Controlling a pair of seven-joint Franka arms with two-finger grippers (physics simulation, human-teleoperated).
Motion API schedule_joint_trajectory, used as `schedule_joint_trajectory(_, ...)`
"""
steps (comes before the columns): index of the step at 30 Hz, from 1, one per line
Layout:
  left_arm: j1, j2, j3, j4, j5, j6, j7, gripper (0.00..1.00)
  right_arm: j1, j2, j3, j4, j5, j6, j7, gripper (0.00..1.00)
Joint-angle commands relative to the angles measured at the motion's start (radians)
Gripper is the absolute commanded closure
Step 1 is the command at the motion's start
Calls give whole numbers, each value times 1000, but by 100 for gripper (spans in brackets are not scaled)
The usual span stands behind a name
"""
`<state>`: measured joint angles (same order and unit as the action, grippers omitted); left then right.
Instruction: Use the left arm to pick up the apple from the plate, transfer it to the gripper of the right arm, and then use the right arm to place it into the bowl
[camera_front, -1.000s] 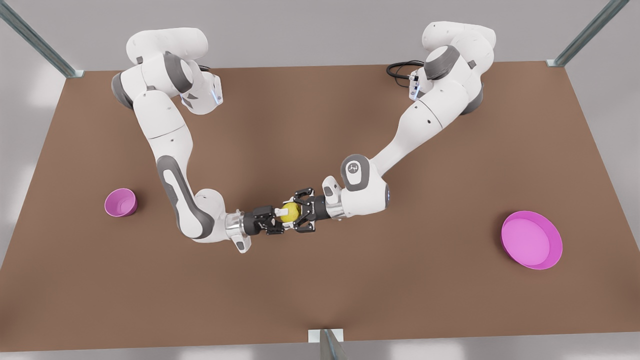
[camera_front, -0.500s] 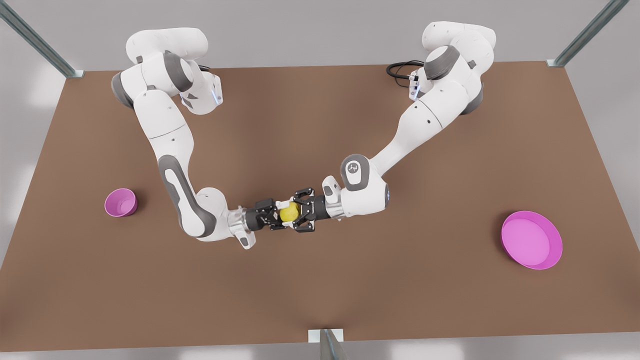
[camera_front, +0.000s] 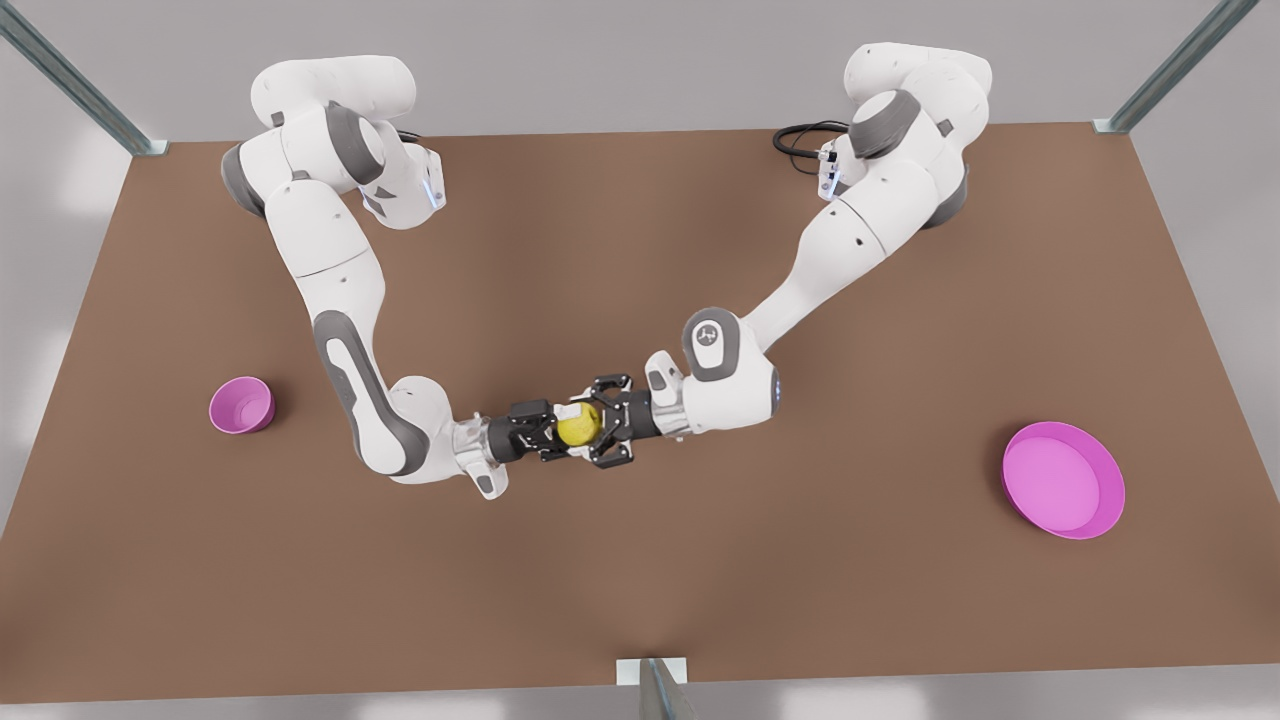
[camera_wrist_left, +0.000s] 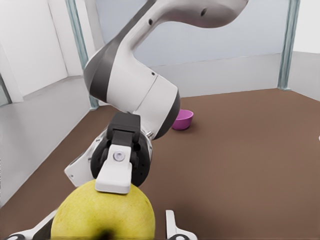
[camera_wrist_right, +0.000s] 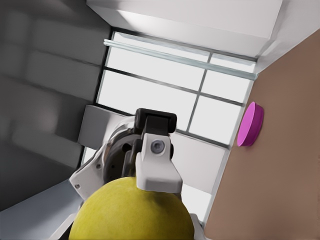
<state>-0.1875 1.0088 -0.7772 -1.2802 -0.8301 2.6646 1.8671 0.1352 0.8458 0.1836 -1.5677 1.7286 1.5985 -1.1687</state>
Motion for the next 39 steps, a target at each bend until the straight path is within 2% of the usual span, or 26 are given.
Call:
schedule_joint_trajectory(1, 22, -9, -2, -22, 0, -22, -3, 0, 0, -2, 1, 2, -3, -2, -12, 30)
schedule_joint_trajectory(3, 57, -36, -8, -77, 0, -22, 4, 0, -2, -13, -9, 5, -41, 1, 1, 31)
schedule_joint_trajectory(5, 152, -84, -69, -189, 2, -22, 23, 0, -19, -36, -15, 23, -130, 32, 40, 32)
schedule_joint_trajectory(8, 365, -182, -192, -414, 3, -41, 47, 1, -32, -63, -22, 29, -208, 86, 106, 33)
schedule_joint_trajectory(9, 447, -263, -194, -456, 9, -155, -38, 0, -40, -71, -29, 29, -239, 93, 145, 35)
schedule_joint_trajectory(10, 465, -363, -122, -449, 222, -273, -282, 0, -51, -85, -29, 34, -276, 126, 185, 38)
schedule_joint_trajectory(11, 539, -418, -119, -374, 529, -483, -627, 0, -52, -97, -29, 34, -310, 153, 219, 39)
schedule_joint_trajectory(13, 548, -418, -105, -125, 890, -928, -947, 0, -62, -134, -29, 34, -406, 208, 310, 39)
schedule_joint_trajectory(14, 562, -420, -94, -62, 1054, -1074, -1083, 0, -68, -154, -30, 34, -475, 236, 371, 39)
schedule_joint_trajectory(15, 569, -423, -96, -22, 1135, -1170, -1166, 0, -69, -182, -27, 34, -544, 277, 435, 39)
schedule_joint_trajectory(17, 645, -499, -94, -1, 1161, -1314, -1490, 0, -69, -211, -27, 34, -651, 317, 538, 39)
schedule_joint_trajectory(18, 675, -522, -99, 22, 1161, -1352, -1783, 0, -71, -249, -27, 34, -768, 337, 633, 39)
schedule_joint_trajectory(20, 700, -578, -97, 50, 1172, -1339, -1938, 0, -88, -284, -27, 34, -923, 339, 750, 39)
schedule_joint_trajectory(21, 686, -607, -68, 65, 1172, -1332, -1955, 0, -98, -297, -29, 34, -983, 339, 787, 39)
schedule_joint_trajectory(22, 451, -685, 245, 79, 1136, -1309, -1952, 0, -112, -303, -29, 34, -1041, 340, 808, 39)
schedule_joint_trajectory(23, 254, -726, 543, 78, 973, -1267, -1952, 0, -120, -306, -27, 34, -1110, 345, 848, 39)
schedule_joint_trajectory(24, 139, -740, 706, 76, 902, -1261, -1950, 0, -141, -306, -29, 34, -1171, 357, 859, 39)
schedule_joint_trajectory(25, 56, -754, 795, 64, 890, -1237, -1955, 0, -164, -306, -27, 34, -1221, 356, 867, 39)
schedule_joint_trajectory(27, -67, -852, 966, -72, 795, -1131, -1953, 0, -204, -312, -24, 40, -1299, 347, 867, 39)
schedule_joint_trajectory(29, -64, -846, 971, -70, 786, -1131, -1953, 0, -223, -346, -26, 34, -1379, 319, 888, 39)
schedule_joint_trajectory(34, -61, -711, 971, 59, 792, -1111, -2042, 0, -278, -410, -23, 17, -1581, 227, 908, 39)
schedule_joint_trajectory(39, -63, -711, 967, 61, 789, -1114, -2054, 0, -338, -399, -23, 5, -1687, 231, 856, 39)
